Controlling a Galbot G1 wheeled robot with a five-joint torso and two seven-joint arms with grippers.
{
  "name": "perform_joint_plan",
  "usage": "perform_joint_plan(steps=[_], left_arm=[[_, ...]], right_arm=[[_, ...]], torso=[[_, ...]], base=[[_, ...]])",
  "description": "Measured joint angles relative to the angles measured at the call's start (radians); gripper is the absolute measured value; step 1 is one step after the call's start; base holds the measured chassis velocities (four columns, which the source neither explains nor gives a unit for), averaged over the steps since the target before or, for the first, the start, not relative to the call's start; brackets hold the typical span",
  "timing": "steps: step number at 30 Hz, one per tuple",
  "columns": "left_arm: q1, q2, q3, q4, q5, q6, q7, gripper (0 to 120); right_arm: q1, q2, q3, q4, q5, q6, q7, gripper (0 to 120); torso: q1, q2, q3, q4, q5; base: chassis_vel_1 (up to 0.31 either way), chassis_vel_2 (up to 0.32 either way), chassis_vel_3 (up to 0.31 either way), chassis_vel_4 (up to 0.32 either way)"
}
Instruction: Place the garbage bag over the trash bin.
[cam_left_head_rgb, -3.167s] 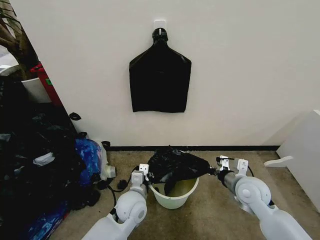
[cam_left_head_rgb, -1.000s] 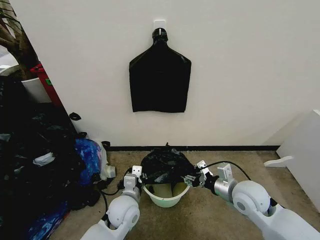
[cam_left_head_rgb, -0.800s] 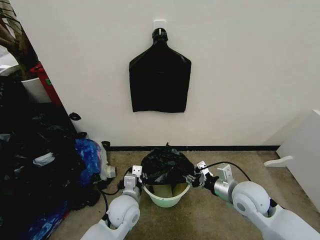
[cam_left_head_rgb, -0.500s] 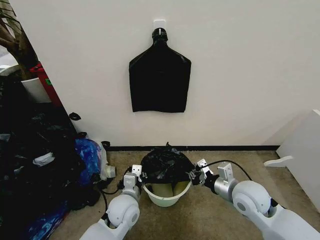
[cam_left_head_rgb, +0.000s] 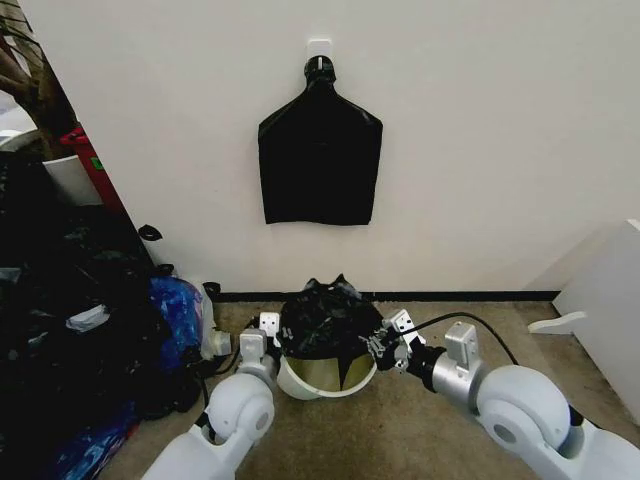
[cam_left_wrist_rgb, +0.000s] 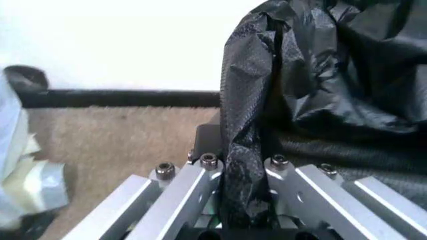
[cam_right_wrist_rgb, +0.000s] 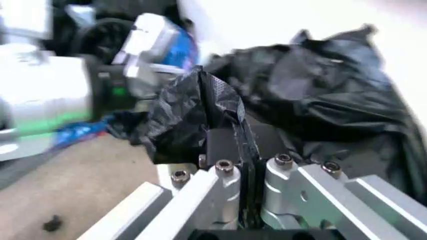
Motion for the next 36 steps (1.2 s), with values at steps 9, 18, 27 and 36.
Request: perform_joint_plan(steps=[9,18,27,36], left_arm=[[-0.045,0.01,-0.019,-0.026,-0.087,-0.07,0.027,4],[-0.076,0.012,-0.036,-0.045,-0.183,-0.087,0.031,4],[-0.046,0.022,-0.041,-0.1,-0.221,-0.066,0.022,4],[-0.021,0.027,-0.047,-0.114,-0.223,-0.048,0.024,4]], right_arm=[[-0.051,-0.011,0.009,0.033,-0.069,0.066,-0.11,0],[-0.135,0.002,0.014,0.02,-0.176,0.103,-0.201,0],[-0.132,0.014,0.013,-0.11,-0.254,0.146,-0.218,0],[-0.121,0.013,0.024,-0.15,-0.256,0.151,-0.217,0]], torso=[[0.0,0.0,0.0,0.0,-0.0001],[0.0,0.0,0.0,0.0,-0.0001],[0.0,0.0,0.0,0.0001,0.0],[0.0,0.0,0.0,0.0,0.0]], base=[[0.0,0.0,0.0,0.0],[0.0,0.0,0.0,0.0],[0.0,0.0,0.0,0.0],[0.0,0.0,0.0,0.0]])
